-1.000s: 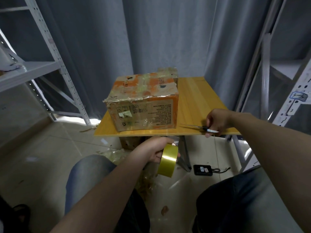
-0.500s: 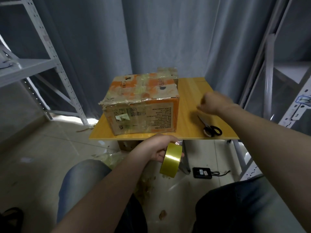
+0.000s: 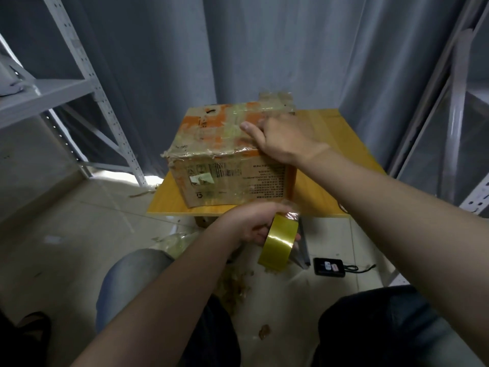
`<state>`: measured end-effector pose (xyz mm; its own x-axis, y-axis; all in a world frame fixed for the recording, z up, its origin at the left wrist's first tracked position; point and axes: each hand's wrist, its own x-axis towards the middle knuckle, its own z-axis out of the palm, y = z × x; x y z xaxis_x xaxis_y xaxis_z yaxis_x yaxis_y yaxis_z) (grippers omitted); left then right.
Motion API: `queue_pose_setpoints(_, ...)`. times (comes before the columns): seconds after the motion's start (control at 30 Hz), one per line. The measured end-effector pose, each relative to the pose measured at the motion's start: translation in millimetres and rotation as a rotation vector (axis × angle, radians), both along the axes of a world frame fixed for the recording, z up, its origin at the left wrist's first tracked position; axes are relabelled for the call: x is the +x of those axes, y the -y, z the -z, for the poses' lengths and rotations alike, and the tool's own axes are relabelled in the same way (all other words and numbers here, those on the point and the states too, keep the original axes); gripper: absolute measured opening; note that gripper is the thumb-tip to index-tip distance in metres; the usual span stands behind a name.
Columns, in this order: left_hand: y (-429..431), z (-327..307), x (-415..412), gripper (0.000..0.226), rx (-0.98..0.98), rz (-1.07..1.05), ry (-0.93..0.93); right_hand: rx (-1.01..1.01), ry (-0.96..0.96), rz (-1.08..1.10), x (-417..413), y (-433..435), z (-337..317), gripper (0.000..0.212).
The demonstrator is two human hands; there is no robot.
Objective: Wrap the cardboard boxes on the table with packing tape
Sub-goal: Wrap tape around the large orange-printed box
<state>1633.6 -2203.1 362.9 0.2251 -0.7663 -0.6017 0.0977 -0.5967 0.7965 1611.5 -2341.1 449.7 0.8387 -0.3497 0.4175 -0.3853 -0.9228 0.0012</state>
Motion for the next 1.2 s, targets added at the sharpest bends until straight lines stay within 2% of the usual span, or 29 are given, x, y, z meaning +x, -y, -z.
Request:
queue_pose_setpoints(0.07, 1.5, 3.4, 0.2, 0.025, 0.002, 0.011, 0.009, -0.191, 0.018, -0.005, -3.5, -2.7, 8.1, 0.096)
queue_pose_setpoints(0.13, 3.7, 6.4, -1.2, 0.027, 0.004, 0.021, 0.011, -0.292, 0.058, -0.039, -9.0, -4.7, 17.5, 0.09)
queue_pose_setpoints(0.27, 6.7, 12.8, -5.8, 0.033, -0.014, -0.001, -0.029, -0.139, 0.183, -0.256, -20.4, 2.4, 32.5, 0.076)
queue_pose_setpoints(0.33, 5.3, 15.0, -6.5, 0.039, -0.024, -0.006, -0.045, -0.068, 0.229, -0.347, -26.3, 6.6, 36.2, 0.077)
queue_pose_setpoints(0.5, -3.5, 9.8, -6.8, 0.047, -0.021, 0.012, -0.068, 0.083, 0.198, -0.428, -35.6, 18.8, 35.8, 0.088)
queue_pose_setpoints(0.57, -8.4, 6.2, -6.4, 0.048, -0.025, -0.002, -0.073, 0.143, 0.229, -0.414, -39.0, 20.8, 38.7, 0.091)
queue_pose_setpoints(0.7, -19.2, -1.0, -2.1, 0.048, -0.037, -0.025, -0.066, 0.469, 0.415, -0.305, -45.6, 12.2, 54.3, 0.091)
queue_pose_setpoints(0.77, -25.7, -3.8, 1.5, 0.05, -0.038, -0.032, -0.064, 0.55, 0.465, -0.233, -45.5, 7.1, 59.6, 0.09)
queue_pose_setpoints(0.83, -31.0, -5.7, 5.6, 0.052, -0.037, -0.042, -0.068, 0.573, 0.482, -0.219, -45.2, 5.6, 61.6, 0.084)
queue_pose_setpoints(0.9, -34.4, -7.2, 7.4, 0.054, -0.032, -0.046, -0.068, 0.626, 0.495, -0.25, -47.2, 7.6, 62.3, 0.068)
queue_pose_setpoints(0.97, -36.8, -9.1, 8.6, 0.054, -0.038, -0.048, -0.067, 0.639, 0.468, -0.279, -49.0, 11.1, 59.8, 0.058)
queue_pose_setpoints(1.07, -37.7, -10.8, 8.3, 0.053, -0.043, -0.044, -0.071, 0.599, 0.416, -0.252, -53.2, 11.1, 58.1, 0.066)
queue_pose_setpoints(1.2, -35.7, -12.6, 6.3, 0.053, -0.04, -0.04, -0.07, 0.448, 0.445, -0.133, -59.5, -6.0, 68.0, 0.072)
